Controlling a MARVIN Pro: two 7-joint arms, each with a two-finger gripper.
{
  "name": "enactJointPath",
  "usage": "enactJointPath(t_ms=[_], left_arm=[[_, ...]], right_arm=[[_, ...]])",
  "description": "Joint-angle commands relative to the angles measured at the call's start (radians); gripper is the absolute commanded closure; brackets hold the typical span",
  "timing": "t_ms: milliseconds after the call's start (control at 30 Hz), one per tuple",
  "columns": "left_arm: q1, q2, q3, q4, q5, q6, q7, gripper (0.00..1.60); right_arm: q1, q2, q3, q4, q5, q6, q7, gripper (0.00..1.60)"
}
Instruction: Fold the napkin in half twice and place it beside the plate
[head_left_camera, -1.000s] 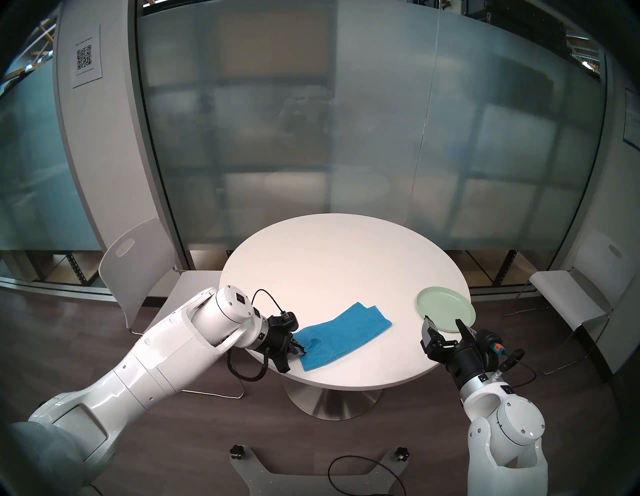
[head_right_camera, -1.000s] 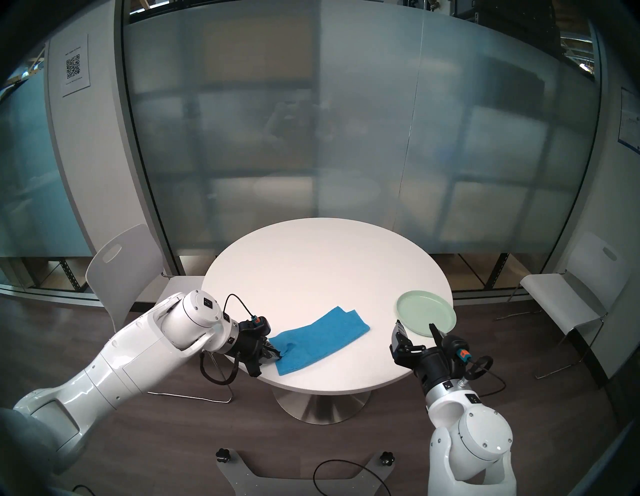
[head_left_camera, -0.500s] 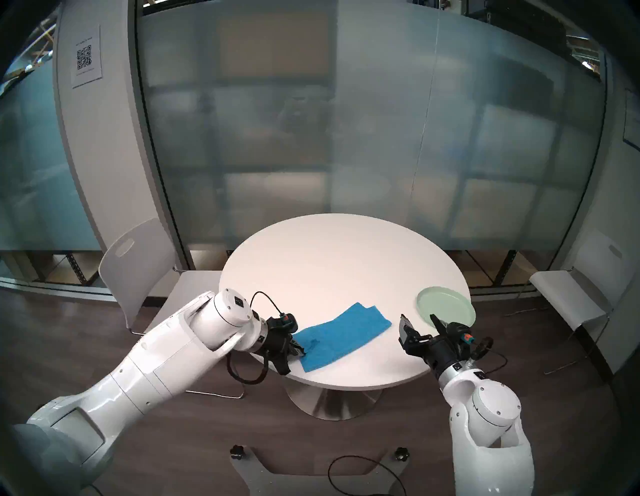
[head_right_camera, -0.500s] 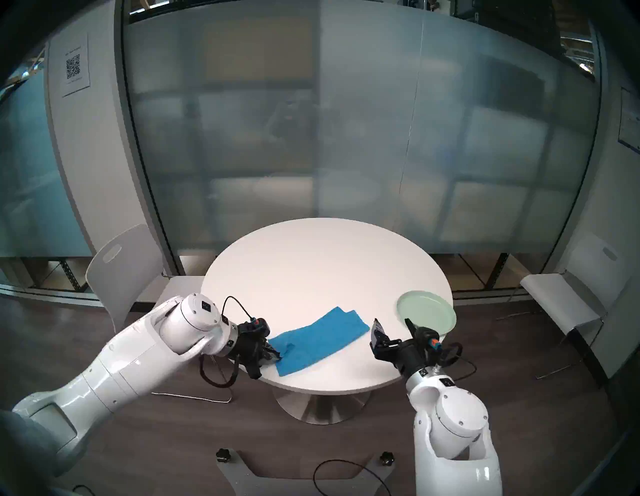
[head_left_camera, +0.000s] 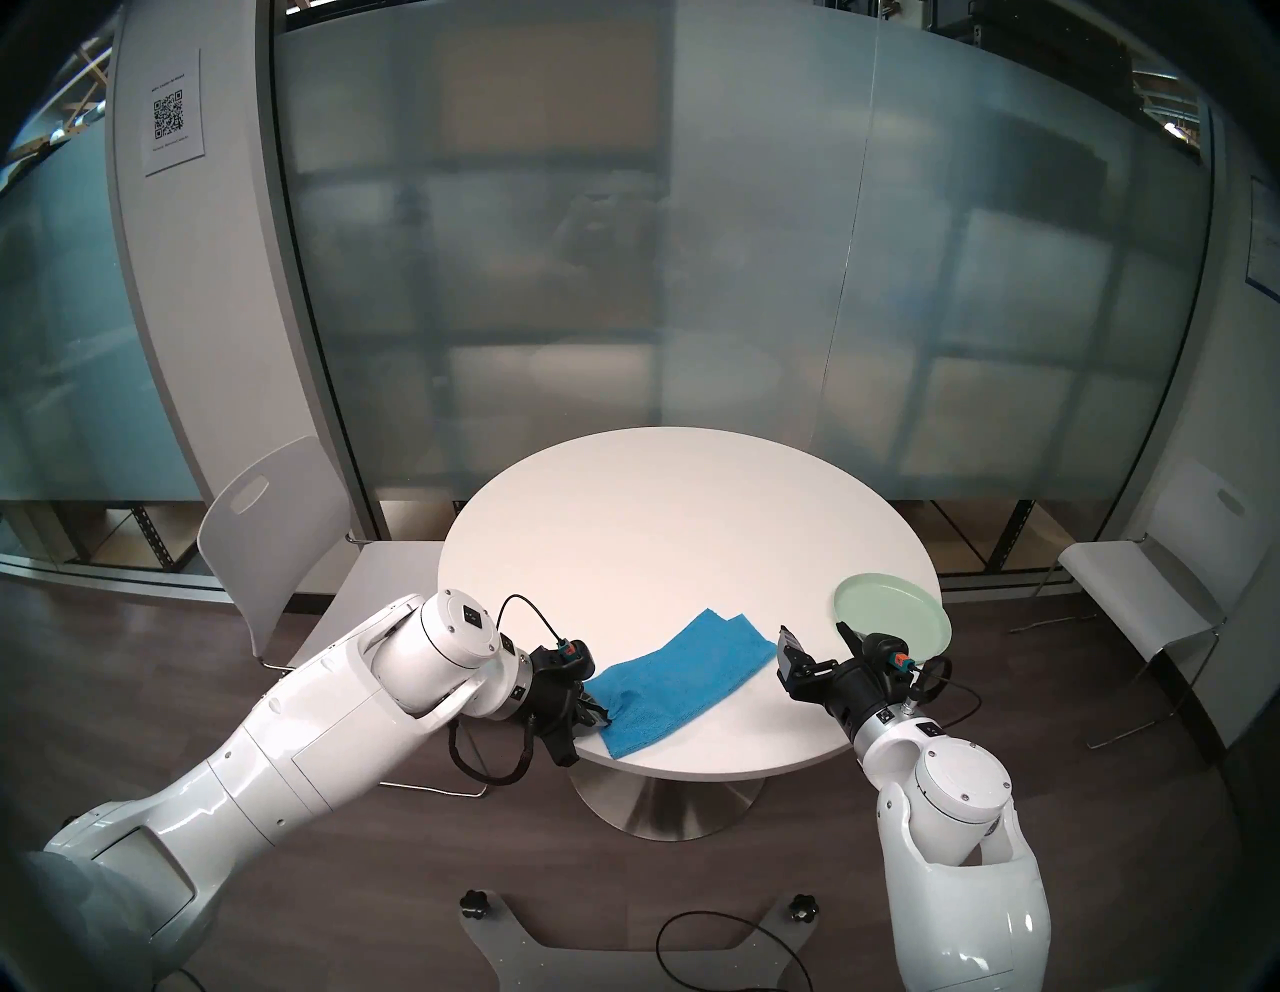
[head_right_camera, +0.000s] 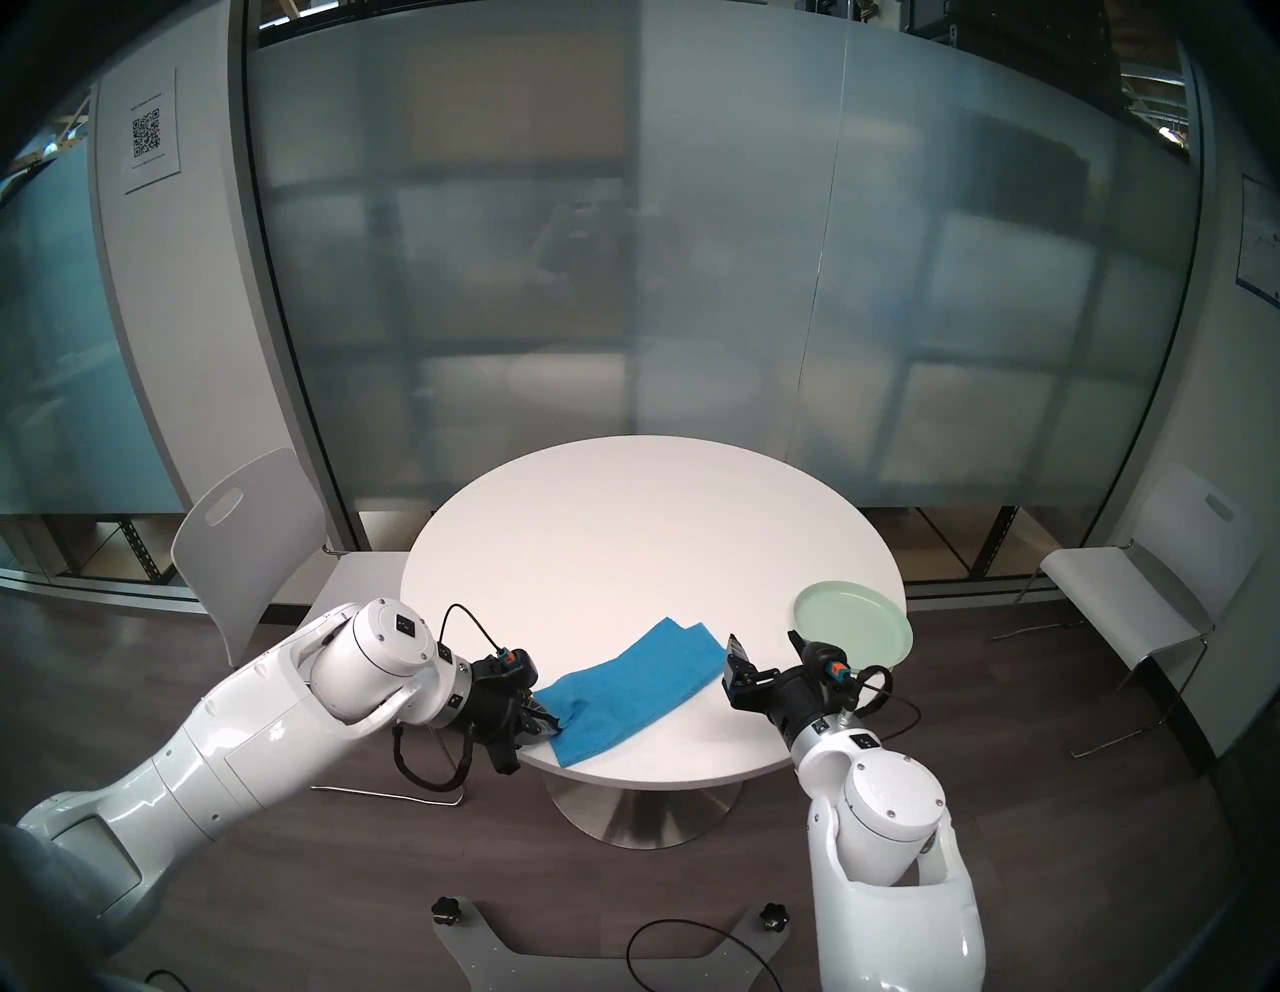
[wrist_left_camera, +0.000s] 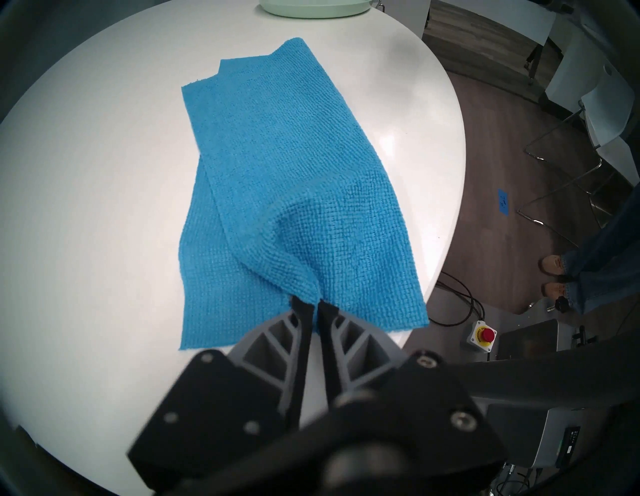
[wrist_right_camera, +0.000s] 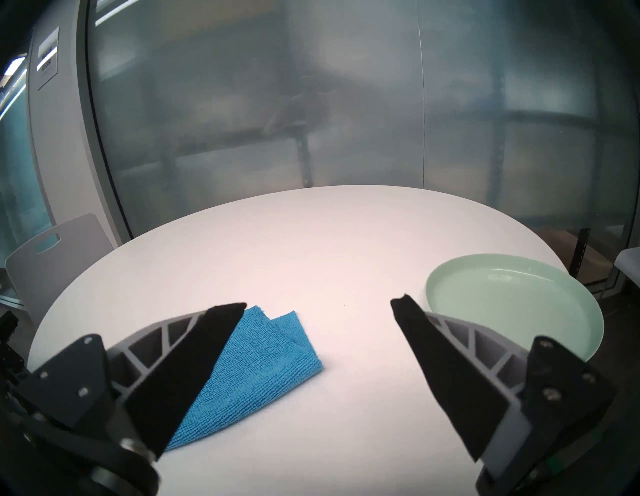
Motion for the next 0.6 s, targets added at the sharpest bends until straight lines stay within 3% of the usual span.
enactJointPath(t_ms=[0,567], left_arm=[[0.025,0.010,-0.002,-0.014,-0.006,0.002,0.006,1.12],[0.019,0.018,0.003,-0.032,-0.017,0.008,0.017,1.12]], right_arm=[[0.041,0.001,-0.008,0.007,-0.001,-0.010,0.004,0.00],[0.098,0.000,-0.039,0.104,-0.035,0.002,0.018,0.00]])
